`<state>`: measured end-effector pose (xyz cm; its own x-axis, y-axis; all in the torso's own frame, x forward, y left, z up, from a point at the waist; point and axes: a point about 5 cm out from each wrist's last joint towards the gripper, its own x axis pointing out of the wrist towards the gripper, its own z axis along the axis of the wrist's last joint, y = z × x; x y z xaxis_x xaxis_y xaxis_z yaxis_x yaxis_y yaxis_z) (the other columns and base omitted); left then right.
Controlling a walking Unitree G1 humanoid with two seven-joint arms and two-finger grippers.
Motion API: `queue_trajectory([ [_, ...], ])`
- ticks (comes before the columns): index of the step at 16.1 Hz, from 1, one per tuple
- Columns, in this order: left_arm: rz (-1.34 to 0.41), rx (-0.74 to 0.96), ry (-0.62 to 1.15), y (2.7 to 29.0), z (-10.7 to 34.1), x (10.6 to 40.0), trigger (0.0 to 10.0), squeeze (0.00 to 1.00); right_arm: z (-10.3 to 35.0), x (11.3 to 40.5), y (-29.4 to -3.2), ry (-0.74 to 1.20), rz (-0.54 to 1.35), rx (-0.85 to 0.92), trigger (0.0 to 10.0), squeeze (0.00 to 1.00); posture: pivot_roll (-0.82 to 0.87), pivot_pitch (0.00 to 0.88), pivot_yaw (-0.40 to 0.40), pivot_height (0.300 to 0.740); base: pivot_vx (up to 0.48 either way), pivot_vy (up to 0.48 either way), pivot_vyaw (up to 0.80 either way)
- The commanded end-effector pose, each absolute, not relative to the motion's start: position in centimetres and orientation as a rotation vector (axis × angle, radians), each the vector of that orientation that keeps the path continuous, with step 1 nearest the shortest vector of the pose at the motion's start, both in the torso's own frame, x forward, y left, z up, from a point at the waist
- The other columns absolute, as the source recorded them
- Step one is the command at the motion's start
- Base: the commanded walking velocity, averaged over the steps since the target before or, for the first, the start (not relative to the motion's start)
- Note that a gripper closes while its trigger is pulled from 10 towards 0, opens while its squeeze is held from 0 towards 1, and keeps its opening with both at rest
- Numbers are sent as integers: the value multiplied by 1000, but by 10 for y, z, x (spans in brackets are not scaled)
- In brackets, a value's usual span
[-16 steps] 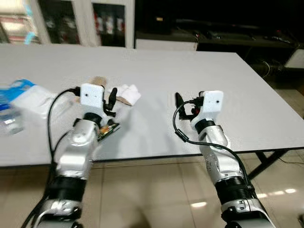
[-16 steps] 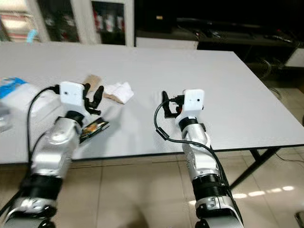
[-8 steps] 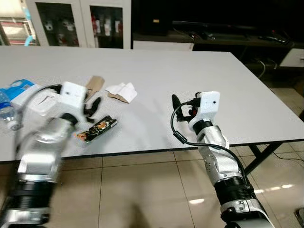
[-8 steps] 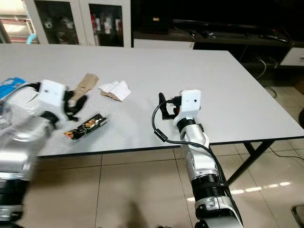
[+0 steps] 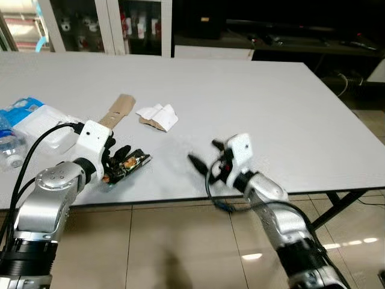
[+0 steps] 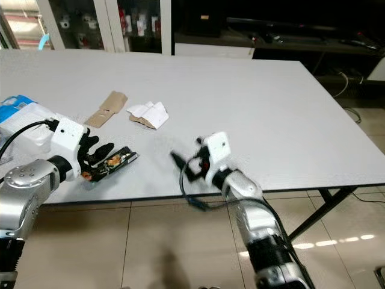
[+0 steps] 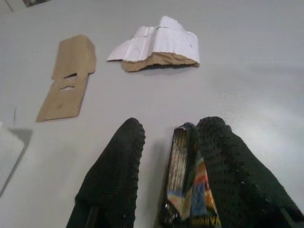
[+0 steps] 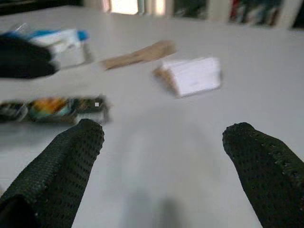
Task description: Picking trash to rubbish bin
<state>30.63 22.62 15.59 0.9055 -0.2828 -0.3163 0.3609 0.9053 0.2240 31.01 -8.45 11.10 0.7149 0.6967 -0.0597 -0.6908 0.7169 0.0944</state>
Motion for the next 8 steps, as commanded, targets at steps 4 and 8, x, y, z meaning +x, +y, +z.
queue_trajectory([
  [4,-416,275,273,212,159,305,10000,0,116,304,-86,95,850,74,10000,0,23,41,-86,740,0,0,0],
  [8,-437,296,276,211,160,305,10000,1000,117,300,-82,109,880,77,10000,0,25,42,-84,740,0,0,0],
])
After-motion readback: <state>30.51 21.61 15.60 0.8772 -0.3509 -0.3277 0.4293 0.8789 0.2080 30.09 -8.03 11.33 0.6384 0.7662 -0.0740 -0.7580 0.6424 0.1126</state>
